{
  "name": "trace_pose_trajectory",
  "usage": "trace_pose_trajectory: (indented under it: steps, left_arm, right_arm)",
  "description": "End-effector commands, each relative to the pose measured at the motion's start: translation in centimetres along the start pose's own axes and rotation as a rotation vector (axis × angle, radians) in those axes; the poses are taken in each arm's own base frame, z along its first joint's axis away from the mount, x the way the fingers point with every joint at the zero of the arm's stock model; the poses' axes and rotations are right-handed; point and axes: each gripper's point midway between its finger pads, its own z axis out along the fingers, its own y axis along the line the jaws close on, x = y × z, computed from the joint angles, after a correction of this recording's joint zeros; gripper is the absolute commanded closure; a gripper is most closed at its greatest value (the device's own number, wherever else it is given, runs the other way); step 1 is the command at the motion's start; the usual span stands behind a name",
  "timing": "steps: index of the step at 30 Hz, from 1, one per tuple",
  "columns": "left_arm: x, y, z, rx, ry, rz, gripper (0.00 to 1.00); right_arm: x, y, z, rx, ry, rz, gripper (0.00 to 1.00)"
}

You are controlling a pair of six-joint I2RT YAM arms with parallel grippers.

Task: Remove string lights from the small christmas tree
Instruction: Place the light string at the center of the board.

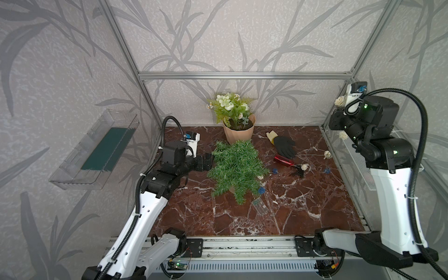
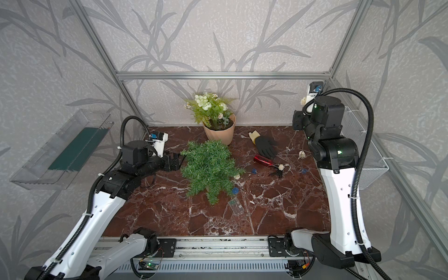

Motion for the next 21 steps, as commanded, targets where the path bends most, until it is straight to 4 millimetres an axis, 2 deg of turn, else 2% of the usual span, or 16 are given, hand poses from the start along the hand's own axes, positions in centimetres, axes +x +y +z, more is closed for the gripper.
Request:
trace_pose_trajectory:
  steps: [1,5,12,16,21]
  left_arm:
    - [-0.2,0.1,-1.3,-0.024,-0.029,0.008,0.09]
    - [0.2,0.8,-2.5,-0.071,-0.036,0.040,0.09]
    - [1.0,2.5,-3.8,-0.172,-0.013,0.000,0.08]
    - [2.6,3.3,-3.2,-0.208,0.034,-0.059,0.07]
    - [4.5,3.5,-3.0,-0.203,0.050,-0.095,0.07]
  right_arm:
    - [2.7,1.1,-0.1,-0.027,0.054,0.008,1.00]
    - [4.8,2.5,0.1,-0.087,0.124,0.011,1.00]
    - [9.1,7.4,-0.3,-0.161,0.187,-0.097,1.00]
    - [13.0,9.1,0.7,-0.196,0.260,-0.098,1.00]
    - [18.3,9.4,2.4,-0.172,0.335,-0.110,1.00]
